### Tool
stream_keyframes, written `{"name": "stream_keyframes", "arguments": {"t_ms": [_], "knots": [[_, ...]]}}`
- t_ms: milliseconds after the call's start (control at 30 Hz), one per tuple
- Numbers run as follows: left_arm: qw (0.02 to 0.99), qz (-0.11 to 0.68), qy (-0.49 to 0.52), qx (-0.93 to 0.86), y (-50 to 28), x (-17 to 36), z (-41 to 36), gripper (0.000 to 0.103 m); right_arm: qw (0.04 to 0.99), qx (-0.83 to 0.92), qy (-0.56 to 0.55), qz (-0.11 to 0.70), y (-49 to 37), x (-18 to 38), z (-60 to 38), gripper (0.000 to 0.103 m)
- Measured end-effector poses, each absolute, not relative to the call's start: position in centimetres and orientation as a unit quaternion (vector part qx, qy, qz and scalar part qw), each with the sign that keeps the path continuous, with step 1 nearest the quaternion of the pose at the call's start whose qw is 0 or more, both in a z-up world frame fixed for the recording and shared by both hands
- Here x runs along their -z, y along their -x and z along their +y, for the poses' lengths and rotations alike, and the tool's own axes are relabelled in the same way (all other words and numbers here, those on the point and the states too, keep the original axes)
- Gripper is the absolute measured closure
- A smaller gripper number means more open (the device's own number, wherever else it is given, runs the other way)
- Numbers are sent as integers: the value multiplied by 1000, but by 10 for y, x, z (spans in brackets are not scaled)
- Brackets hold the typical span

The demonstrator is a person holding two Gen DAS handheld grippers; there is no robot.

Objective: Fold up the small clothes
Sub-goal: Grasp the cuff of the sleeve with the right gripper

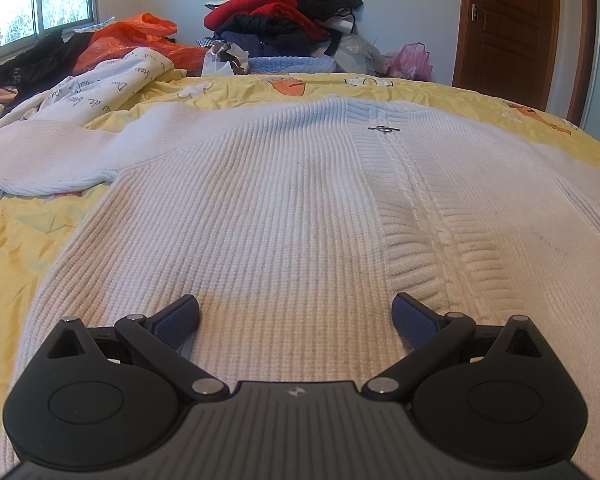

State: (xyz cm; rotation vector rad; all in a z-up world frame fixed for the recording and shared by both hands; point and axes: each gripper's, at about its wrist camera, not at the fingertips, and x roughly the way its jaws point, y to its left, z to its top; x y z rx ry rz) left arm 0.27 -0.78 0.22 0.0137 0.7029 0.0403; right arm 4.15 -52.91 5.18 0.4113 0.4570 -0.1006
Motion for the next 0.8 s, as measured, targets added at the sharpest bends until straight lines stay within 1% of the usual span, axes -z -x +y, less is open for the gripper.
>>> {"name": "stream_keyframes", "arguments": {"t_ms": [33, 67, 133, 233, 400, 433, 467, 533, 567, 600, 633, 667, 800], "knots": [[939, 344, -7, -20, -3, -2, -8, 0, 940, 67, -252, 219, -43, -47, -561, 0], [939, 344, -6, -20, -3, -2, -8, 0, 926, 86, -301, 212, -43, -40, -590, 6], [939, 344, -6, -20, -3, -2, -8, 0, 899, 121, -370, 203, -41, -25, -636, 12], [939, 344, -7, -20, -3, -2, -7, 0, 882, 174, -395, 191, -42, -7, -672, 21], [939, 344, -5, -18, -4, -2, -7, 0, 869, 182, -414, 201, -56, 27, -684, 24], [939, 344, -5, -18, -4, -2, -7, 0, 871, 182, -412, 194, -59, 32, -681, 28], [939, 344, -5, -19, -4, -2, -7, 0, 871, 184, -413, 190, -63, 36, -681, 34], [939, 344, -5, -19, -4, -2, -7, 0, 872, 191, -410, 186, -73, 42, -680, 40], [939, 344, -5, -18, -4, -1, -8, 0, 872, 194, -409, 186, -77, 46, -678, 52], [939, 344, -5, -18, -4, -2, -7, 0, 870, 199, -409, 188, -82, 48, -677, 60], [939, 344, -5, -18, -4, -2, -7, 0, 869, 206, -405, 196, -87, 50, -677, 82], [939, 344, -4, -18, -5, -1, -7, 0, 868, 213, -400, 202, -93, 47, -680, 88], [939, 343, -3, -17, -6, -1, -8, 0, 875, 219, -388, 189, -94, 32, -675, 88]]}}
